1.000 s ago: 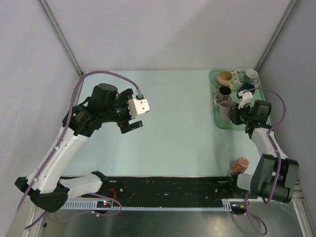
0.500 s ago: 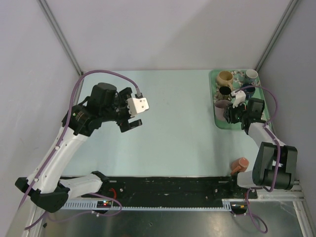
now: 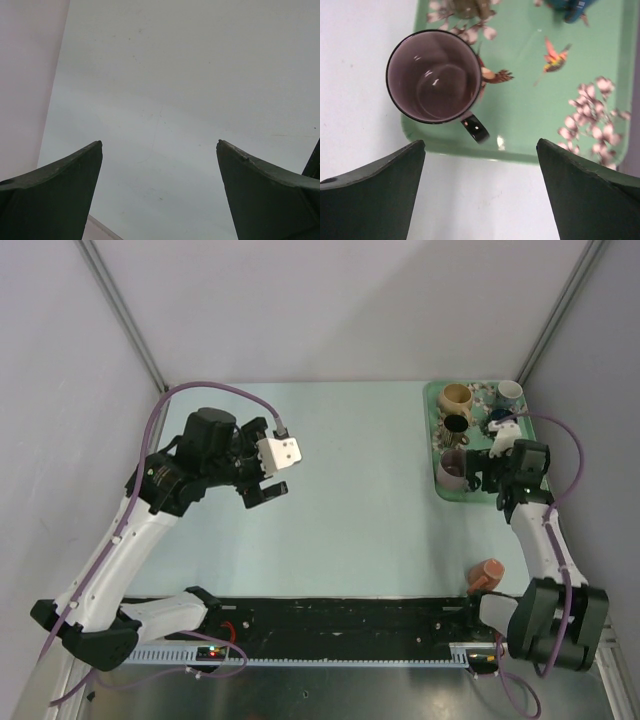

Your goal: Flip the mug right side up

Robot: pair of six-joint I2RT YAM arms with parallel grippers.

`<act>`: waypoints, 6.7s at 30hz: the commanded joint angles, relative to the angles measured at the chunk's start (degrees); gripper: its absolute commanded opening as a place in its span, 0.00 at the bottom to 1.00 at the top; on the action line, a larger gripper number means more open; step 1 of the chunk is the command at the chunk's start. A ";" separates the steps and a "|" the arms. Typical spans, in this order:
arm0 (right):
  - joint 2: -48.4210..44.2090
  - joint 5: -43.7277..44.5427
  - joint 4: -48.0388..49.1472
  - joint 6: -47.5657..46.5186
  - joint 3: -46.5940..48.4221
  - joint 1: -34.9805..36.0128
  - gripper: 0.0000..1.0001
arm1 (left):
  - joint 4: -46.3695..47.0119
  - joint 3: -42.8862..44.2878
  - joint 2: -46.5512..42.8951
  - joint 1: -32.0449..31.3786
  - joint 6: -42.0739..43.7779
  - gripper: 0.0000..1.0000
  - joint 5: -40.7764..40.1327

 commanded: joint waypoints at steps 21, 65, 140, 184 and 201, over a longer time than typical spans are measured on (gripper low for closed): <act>-18.49 7.00 -54.04 56.75 1.03 -30.52 0.99 | 4.32 -16.52 -16.52 0.07 -7.66 1.00 -0.27; 42.09 25.52 -63.74 0.12 56.04 61.97 0.96 | 7.01 -17.69 -19.01 -0.07 -1.99 1.00 -9.88; -2.45 6.30 20.48 23.55 36.81 71.30 0.00 | 31.82 -2.44 -8.79 0.49 -32.80 0.04 40.39; 38.32 -16.88 -60.02 0.71 86.40 66.37 0.29 | -33.35 10.90 5.94 -6.73 18.06 0.00 14.65; 40.08 -11.70 -63.81 -1.57 87.38 67.84 0.05 | -33.91 12.47 5.87 -6.76 17.17 0.00 15.35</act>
